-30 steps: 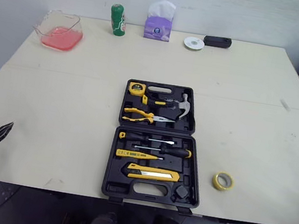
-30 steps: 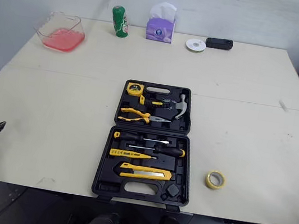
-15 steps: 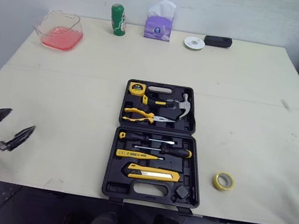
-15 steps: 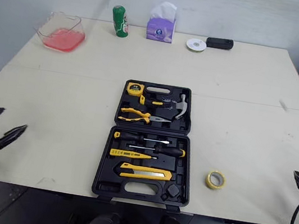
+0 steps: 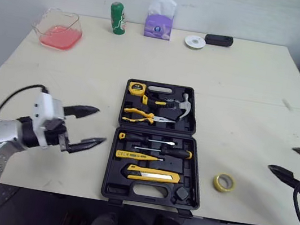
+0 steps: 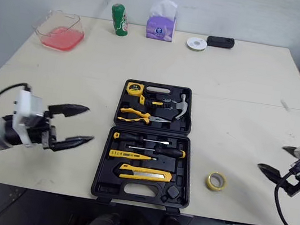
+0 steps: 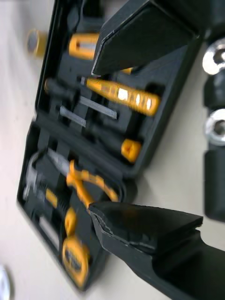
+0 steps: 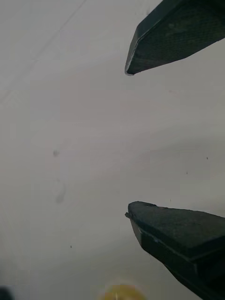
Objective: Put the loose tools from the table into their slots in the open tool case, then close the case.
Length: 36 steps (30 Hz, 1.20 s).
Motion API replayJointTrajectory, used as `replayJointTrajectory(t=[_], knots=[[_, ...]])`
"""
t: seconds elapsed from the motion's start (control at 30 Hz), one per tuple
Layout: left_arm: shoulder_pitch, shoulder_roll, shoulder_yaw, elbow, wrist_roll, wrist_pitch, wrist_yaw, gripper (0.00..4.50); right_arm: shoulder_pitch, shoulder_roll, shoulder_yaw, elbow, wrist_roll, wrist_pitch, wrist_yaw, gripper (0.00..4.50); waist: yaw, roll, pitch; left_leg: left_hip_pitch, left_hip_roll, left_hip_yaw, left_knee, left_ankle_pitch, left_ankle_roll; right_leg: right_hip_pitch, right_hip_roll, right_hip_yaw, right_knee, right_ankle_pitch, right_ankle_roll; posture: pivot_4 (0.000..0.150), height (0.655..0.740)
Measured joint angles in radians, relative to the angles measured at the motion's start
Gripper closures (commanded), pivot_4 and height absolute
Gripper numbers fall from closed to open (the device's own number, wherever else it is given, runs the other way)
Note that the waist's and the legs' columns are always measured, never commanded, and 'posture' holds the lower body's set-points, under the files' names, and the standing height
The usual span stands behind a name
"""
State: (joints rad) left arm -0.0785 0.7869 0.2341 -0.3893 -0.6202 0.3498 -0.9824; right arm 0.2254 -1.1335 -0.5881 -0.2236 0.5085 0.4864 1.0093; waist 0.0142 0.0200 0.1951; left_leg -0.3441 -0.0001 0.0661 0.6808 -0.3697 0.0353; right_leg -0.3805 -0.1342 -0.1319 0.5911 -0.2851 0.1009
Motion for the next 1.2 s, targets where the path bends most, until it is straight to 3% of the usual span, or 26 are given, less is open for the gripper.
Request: replayJointTrajectory(t=[0.17,0.53,1.2], knots=[[-0.133,-0.016,-0.093,-0.03,-0.001,0.015,-0.024,0.04,0.025,-0.15,-0.003,-0.147,0.031,0.135,0.159,0.0,0.013,0.0,0.001,-0.002,0.0,-0.001,0.002,0.001,0.001,-0.001,0.001,0.0,0.0,0.0,0.0,0.15,0.74],[-0.147,-0.04,-0.198,-0.08,0.0,0.021,-0.047,0.04,0.036,-0.199,0.116,-0.419,0.019,0.257,0.213,0.0,0.015,-0.003,0.001,-0.009,-0.002,-0.001,0.003,0.002,0.002,-0.006,0.004,-0.002,0.0,0.001,0.002,0.15,0.74],[-0.128,-0.039,-0.214,-0.151,-0.004,0.04,-0.039,0.04,-0.135,-0.198,0.468,-0.331,-0.148,0.185,0.158,0.0,0.012,-0.005,0.002,-0.009,-0.003,-0.001,0.004,0.006,0.001,-0.007,0.003,0.0,0.0,0.001,0.002,0.15,0.74]])
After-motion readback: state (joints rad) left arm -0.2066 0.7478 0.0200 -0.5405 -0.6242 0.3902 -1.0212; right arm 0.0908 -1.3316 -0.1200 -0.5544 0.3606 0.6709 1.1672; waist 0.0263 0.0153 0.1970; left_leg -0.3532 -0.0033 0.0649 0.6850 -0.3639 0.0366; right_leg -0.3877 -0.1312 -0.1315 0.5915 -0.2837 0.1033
